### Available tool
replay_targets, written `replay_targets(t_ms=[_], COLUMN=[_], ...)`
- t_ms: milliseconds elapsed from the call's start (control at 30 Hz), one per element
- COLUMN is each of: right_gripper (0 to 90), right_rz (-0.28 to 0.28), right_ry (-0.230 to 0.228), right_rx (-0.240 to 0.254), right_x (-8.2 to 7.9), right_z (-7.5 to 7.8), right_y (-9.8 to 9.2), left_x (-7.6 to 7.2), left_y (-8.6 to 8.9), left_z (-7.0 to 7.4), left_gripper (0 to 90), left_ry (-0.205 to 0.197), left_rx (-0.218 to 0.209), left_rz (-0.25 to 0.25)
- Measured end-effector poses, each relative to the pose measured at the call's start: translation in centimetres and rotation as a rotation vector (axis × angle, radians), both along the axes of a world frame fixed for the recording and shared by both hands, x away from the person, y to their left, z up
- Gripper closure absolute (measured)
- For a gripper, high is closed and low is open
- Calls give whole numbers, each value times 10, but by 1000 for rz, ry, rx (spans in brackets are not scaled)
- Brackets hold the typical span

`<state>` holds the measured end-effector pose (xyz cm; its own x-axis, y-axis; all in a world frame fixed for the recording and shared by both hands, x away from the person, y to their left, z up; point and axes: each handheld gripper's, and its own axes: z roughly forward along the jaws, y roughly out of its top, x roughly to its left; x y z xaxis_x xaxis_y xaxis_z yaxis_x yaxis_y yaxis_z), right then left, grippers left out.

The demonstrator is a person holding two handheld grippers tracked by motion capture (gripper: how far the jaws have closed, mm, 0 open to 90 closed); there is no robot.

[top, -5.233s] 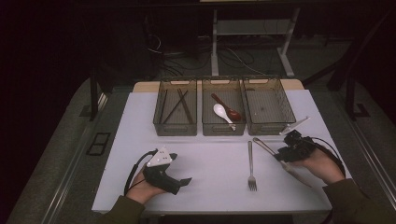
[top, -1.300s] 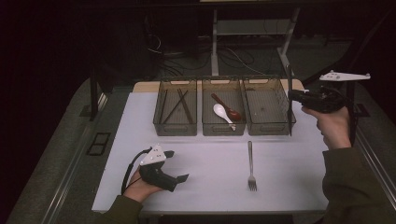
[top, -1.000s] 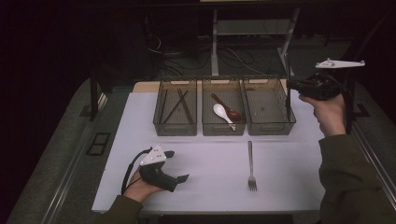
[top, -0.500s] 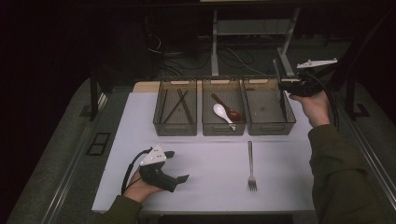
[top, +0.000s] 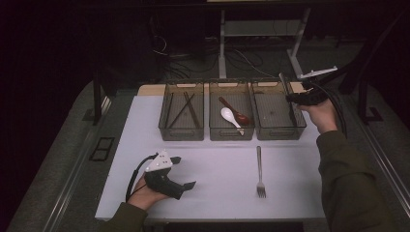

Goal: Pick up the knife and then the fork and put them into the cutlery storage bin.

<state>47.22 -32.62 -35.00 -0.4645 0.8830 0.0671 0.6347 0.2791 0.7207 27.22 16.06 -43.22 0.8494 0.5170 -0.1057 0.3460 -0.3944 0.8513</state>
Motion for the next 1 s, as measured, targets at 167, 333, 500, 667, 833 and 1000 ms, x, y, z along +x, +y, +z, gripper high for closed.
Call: replay_targets(t_ms=[167, 333, 500, 667, 833, 1000], right_gripper=[792, 791, 790, 794, 656, 608], right_rz=[2, 3, 4, 8, -17, -14], right_ry=[14, 41, 57, 64, 72, 63], right_rx=[-16, -33, -40, -45, -7, 55], right_x=[4, 10, 16, 21, 21, 14], right_z=[-4, -11, -18, -25, -26, -21], right_y=[2, 8, 14, 20, 19, 13], left_x=[0, 0, 0, -1, -1, -1], left_y=[0, 0, -1, -1, -1, -1], left_z=[0, 0, -1, -1, -1, -1], left_gripper=[0, 0, 0, 0, 0, 0], left_ry=[0, 1, 4, 4, 4, 4], left_rx=[-1, 0, 3, 1, 2, 6], left_rz=[0, -3, -8, -9, -10, -11])
